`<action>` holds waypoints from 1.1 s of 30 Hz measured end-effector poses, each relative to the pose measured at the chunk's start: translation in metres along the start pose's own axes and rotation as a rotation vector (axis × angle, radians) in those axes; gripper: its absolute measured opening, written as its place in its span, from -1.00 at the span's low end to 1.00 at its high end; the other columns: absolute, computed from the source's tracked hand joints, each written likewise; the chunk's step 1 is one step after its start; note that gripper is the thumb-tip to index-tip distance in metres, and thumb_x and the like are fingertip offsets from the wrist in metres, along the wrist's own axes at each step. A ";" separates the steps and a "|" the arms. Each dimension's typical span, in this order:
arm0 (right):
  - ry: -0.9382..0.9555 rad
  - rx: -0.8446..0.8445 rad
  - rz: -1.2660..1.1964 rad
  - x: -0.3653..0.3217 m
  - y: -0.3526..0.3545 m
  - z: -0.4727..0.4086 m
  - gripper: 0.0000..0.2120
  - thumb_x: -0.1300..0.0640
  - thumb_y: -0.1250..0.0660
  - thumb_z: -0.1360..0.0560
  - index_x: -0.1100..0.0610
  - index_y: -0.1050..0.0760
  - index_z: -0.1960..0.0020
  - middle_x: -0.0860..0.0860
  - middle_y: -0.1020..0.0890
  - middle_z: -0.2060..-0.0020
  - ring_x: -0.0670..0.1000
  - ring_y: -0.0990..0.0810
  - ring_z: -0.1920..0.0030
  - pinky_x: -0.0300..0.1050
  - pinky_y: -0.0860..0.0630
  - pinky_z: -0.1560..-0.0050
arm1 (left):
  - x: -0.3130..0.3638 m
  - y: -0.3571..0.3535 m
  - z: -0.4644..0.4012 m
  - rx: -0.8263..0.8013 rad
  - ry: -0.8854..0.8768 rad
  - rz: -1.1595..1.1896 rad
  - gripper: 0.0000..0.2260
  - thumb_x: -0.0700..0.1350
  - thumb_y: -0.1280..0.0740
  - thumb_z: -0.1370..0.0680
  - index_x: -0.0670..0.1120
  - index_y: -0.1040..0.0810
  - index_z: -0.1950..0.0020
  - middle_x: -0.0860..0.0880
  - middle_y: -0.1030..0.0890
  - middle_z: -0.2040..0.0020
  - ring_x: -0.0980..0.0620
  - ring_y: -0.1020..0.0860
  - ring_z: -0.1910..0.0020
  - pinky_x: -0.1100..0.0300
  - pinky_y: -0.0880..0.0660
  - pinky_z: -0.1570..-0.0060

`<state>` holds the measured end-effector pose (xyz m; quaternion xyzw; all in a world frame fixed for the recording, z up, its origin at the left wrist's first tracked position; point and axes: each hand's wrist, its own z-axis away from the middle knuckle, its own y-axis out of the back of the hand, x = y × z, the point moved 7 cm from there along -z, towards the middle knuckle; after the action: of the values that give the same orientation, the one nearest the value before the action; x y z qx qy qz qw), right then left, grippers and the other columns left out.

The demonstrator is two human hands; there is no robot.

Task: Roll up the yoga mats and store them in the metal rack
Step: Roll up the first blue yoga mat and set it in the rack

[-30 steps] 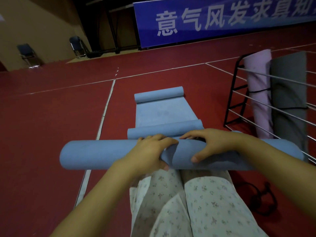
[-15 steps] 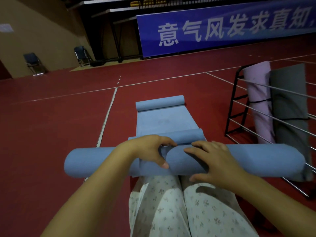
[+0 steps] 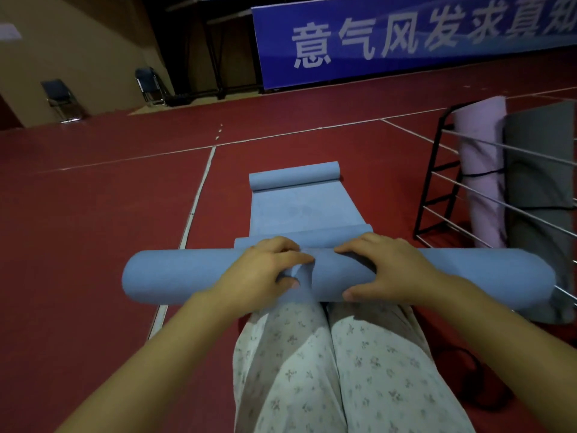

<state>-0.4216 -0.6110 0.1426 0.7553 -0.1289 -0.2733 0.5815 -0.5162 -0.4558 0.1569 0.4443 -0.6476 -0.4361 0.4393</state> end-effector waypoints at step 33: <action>0.289 -0.224 -0.050 -0.061 0.037 0.081 -0.20 -0.25 -0.44 -0.26 -0.36 -0.09 -0.38 -0.32 -0.40 -0.27 -0.29 -0.39 -0.23 -0.30 -0.37 -0.19 | 0.078 0.038 0.058 -0.004 -0.132 -0.155 -0.42 0.30 -0.29 -0.25 0.17 -0.36 -0.23 0.07 -0.52 0.00 0.03 -0.52 0.09 0.10 -0.47 0.14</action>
<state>-0.5127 -0.6555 0.1794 0.7201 0.0063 -0.1890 0.6676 -0.5962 -0.5120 0.1940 0.4625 -0.6380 -0.4983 0.3616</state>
